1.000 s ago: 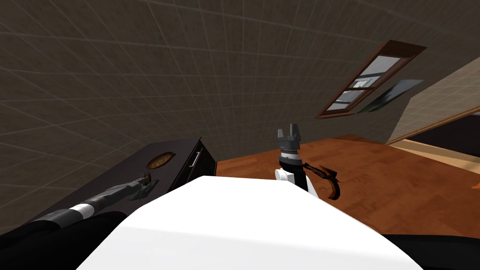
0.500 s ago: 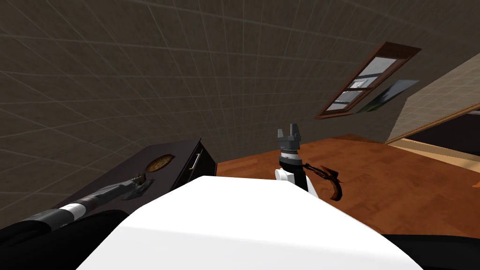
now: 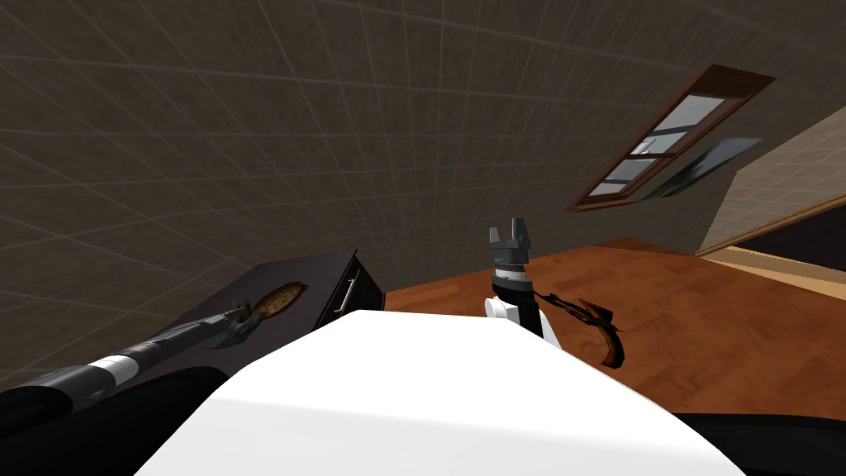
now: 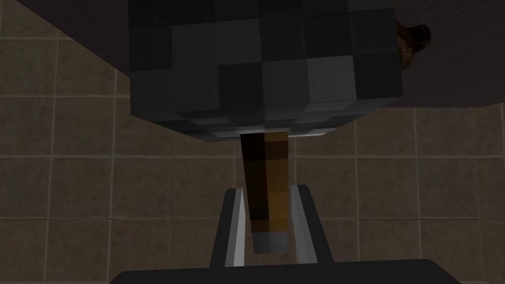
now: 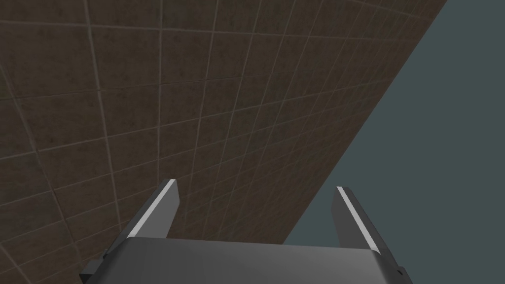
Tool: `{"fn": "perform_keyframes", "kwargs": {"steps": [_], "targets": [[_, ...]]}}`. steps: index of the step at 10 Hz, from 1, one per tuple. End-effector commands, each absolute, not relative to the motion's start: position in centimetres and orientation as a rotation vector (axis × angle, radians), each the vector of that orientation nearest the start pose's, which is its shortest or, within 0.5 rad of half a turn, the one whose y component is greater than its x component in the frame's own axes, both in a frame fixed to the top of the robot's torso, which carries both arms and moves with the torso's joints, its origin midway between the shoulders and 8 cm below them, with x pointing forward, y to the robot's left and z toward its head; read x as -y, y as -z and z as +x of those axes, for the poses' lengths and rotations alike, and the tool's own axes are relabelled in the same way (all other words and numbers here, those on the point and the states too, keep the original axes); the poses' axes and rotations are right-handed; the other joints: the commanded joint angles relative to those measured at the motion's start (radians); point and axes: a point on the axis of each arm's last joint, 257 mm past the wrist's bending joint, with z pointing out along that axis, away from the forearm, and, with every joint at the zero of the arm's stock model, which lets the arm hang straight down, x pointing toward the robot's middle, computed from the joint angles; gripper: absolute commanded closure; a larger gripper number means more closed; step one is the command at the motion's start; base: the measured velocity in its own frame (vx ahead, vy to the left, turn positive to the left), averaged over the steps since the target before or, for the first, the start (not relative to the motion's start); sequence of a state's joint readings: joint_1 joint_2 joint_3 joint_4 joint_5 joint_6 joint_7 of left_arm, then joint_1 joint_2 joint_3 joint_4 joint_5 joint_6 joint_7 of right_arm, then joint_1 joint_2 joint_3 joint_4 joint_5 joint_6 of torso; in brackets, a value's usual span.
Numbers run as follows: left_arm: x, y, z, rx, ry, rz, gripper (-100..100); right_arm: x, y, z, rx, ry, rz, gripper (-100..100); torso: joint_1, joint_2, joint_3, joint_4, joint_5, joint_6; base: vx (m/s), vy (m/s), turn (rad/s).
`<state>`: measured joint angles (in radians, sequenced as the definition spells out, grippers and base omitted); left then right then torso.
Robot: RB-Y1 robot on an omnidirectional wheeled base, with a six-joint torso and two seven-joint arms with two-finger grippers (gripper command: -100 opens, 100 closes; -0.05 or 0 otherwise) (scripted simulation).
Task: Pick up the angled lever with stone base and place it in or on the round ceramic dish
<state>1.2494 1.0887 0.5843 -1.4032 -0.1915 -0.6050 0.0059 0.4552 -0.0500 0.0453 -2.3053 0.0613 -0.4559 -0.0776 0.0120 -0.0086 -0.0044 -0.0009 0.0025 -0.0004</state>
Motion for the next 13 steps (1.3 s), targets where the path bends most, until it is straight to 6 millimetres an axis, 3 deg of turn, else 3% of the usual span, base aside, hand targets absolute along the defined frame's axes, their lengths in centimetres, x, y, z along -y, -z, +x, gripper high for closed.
{"fn": "perform_keyframes", "kwargs": {"steps": [1, 4, 5, 9, 10, 11, 13], "targets": [[-70.1, 19.1, 13.7, -2.106, -0.088, -0.384, 100, 24.7, -4.0, 35.2, -0.658, -1.401, 0.602, 0, 0.0, 0.0, 0.0, 0.0, 0.0, 0.0, 0.145, 0.094, 0.02], [-70.4, 18.9, 14.0, -2.1, -0.078, -0.389, 100, 24.7, -4.0, 35.2, -0.658, -1.401, 0.602, 0, -0.002, 0.001, 0.0, 0.0, -0.001, 0.0, 0.114, 0.084, 0.01], [-70.4, 18.9, 14.0, -2.098, -0.076, -0.389, -100, 24.7, -4.0, 35.2, -0.658, -1.401, 0.602, 0, -0.006, 0.005, 0.003, 0.001, -0.001, 0.0, 0.012, 0.01, -0.005], [-70.4, 18.8, 14.0, -2.098, -0.076, -0.389, -100, 24.7, -4.0, 35.2, -0.658, -1.401, 0.602, 0, -0.01, 0.011, 0.006, 0.002, -0.002, -0.001, 0.002, 0.001, 0.0], [-70.4, 18.8, 14.0, -2.098, -0.076, -0.389, 0, 24.7, -4.0, 35.2, -0.658, -1.401, 0.602, 0, -0.011, 0.011, 0.006, 0.002, -0.002, -0.001, 0.0, 0.0, 0.0], [-70.4, 17.6, 14.6, -2.1, -0.073, -0.376, -100, 24.7, -4.0, 35.2, -0.658, -1.401, 0.602, 0, -0.011, 0.011, 0.006, 0.002, -0.002, -0.001, 0.01, -0.003, 0.08], [-70.4, 15.9, 15.5, -2.104, -0.065, -0.356, -100, 24.7, -4.0, 35.2, -0.658, -1.401, 0.602, 0, -0.011, 0.01, 0.006, 0.002, -0.003, -0.001, 0.025, -0.01, 0.107]]}}
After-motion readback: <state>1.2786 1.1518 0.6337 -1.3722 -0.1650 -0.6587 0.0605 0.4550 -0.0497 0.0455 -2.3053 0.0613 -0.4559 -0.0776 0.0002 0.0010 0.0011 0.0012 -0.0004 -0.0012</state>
